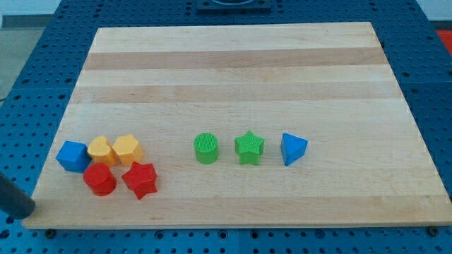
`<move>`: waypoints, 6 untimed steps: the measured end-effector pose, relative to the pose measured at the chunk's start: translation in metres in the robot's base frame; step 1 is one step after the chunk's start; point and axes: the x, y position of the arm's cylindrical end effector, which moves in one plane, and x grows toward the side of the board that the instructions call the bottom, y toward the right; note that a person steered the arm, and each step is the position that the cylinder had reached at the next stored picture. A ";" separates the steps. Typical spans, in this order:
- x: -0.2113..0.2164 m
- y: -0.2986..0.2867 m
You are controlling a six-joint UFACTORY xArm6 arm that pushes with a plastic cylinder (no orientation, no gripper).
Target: Separate the yellow blocks from each other
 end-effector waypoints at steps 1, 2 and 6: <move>0.000 0.000; -0.018 -0.002; -0.115 0.124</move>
